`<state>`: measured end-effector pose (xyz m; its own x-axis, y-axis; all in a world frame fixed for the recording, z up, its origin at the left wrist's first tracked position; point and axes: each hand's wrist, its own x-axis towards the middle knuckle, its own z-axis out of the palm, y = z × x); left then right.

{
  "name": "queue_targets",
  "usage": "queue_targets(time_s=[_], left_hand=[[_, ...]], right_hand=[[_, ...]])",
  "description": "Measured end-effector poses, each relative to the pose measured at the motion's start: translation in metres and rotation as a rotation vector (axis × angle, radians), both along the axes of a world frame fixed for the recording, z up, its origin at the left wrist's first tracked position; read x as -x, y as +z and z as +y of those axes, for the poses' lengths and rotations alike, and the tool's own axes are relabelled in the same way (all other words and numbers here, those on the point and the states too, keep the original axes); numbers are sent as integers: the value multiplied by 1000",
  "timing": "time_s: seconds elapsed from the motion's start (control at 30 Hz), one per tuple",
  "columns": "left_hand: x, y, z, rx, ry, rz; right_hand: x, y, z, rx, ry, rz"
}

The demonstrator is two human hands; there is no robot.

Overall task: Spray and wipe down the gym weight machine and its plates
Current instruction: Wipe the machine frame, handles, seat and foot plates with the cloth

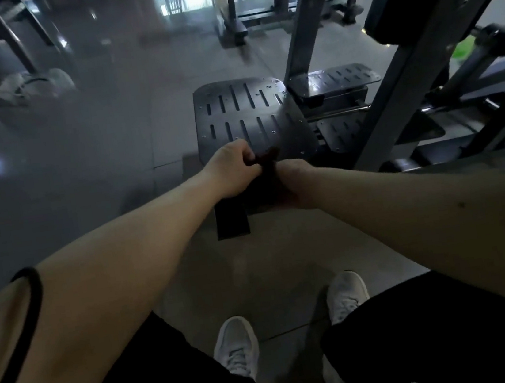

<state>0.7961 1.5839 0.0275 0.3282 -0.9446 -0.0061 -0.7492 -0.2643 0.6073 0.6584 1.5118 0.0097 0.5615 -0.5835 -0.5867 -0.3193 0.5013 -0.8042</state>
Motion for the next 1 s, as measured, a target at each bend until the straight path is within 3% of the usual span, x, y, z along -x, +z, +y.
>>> queue_targets(time_s=[0.1,0.27,0.43,0.57,0.73,0.87,1.0], left_hand=[[-8,1,8,-12,13,14],[-22,10,9,-5,-17,-7],[-38,-8,6,3,-35,-59],[-68,-25,-3,-76,-10,-194],[-107,-45,-17,-198,-25,-505],[-141,-61,-27,-212,-100,-519],[-157,-77,-28,-157,-171,-447]], right_hand=[[-11,-4,7,-296,-83,-226],[-23,9,8,-316,-154,-315],[-51,-8,-21,61,-154,-130],[-69,-24,-47,328,-322,-64],[-59,-54,-94,1126,-198,292],[-59,-98,-109,1172,-29,588],[-102,-111,-61,1356,217,410]])
